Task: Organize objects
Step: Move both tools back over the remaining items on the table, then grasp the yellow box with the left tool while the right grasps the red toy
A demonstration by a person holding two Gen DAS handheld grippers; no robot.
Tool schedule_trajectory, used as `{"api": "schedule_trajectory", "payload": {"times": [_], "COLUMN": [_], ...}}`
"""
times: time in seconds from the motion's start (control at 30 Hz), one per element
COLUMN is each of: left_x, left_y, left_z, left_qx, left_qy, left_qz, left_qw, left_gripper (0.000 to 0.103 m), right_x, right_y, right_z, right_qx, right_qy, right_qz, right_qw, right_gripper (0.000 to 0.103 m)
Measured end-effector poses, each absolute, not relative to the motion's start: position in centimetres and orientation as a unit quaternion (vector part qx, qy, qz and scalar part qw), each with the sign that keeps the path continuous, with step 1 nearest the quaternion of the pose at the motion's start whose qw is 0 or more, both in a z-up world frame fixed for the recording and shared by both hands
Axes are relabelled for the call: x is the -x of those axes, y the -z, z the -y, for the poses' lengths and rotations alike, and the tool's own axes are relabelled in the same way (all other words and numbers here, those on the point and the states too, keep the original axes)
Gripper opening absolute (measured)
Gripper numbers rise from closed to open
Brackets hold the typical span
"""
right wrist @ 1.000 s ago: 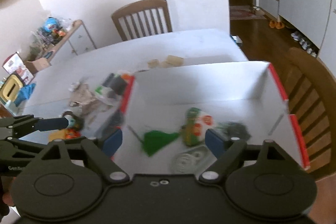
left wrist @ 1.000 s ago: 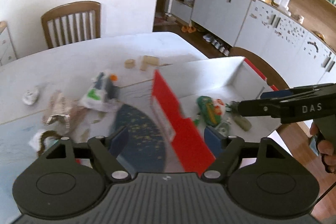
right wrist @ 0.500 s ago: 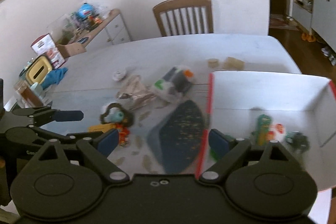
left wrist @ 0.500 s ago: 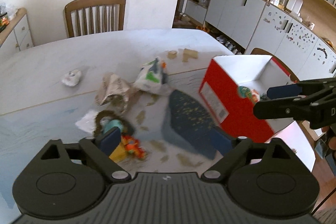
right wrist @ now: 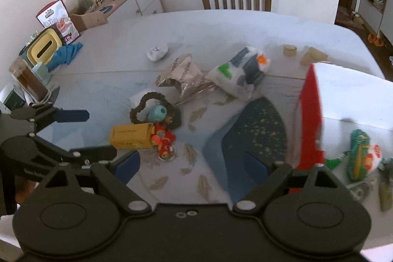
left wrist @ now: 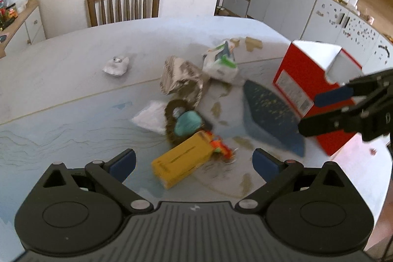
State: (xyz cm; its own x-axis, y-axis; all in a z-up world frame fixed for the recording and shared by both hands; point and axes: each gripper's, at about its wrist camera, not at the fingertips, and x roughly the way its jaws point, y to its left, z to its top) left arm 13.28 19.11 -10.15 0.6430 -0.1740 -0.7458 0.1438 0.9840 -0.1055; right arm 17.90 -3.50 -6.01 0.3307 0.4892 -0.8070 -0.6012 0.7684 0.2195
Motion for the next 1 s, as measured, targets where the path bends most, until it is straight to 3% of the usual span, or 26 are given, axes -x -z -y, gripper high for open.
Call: {"api": "schedule_trajectory", "payload": {"times": [0.43,0.57,0.73,0.87,0.93,1.0], "left_x": [-15.0,-15.2,-15.4,-15.9,-16.0,-16.0], "left_y": [14.2,14.9,15.5,15.9,16.0,16.1], "left_z": [-20.8,-21.1,-21.2,-21.5,-21.7,-21.7], "left_qx": [-0.020,-0.027,-0.034,-0.031,-0.023,-0.022], "left_qy": [0.097,0.113,0.127,0.125,0.127,0.131], "left_qz": [-0.418,-0.417,-0.413,-0.414,-0.415,-0.415], "left_qw": [0.903,0.902,0.901,0.901,0.901,0.900], "left_gripper": [0.102,0.102,0.102,0.101,0.098,0.088], "right_x": [-19.1,-19.4,-19.6,-19.5,-19.4,-19.4], "right_y": [11.1,12.2,12.9,13.0,13.1,13.2], "right_z": [-1.0,-2.0,-3.2,-4.3,-4.6,-4.8], "right_qx": [0.081,0.095,0.107,0.123,0.129,0.131], "right_qy": [-0.313,-0.314,-0.325,-0.333,-0.336,-0.339], "right_qz": [-0.523,-0.528,-0.532,-0.528,-0.529,-0.528], "right_qw": [0.788,0.783,0.774,0.771,0.769,0.767], "right_gripper": [0.087,0.075,0.072,0.063,0.059,0.055]}}
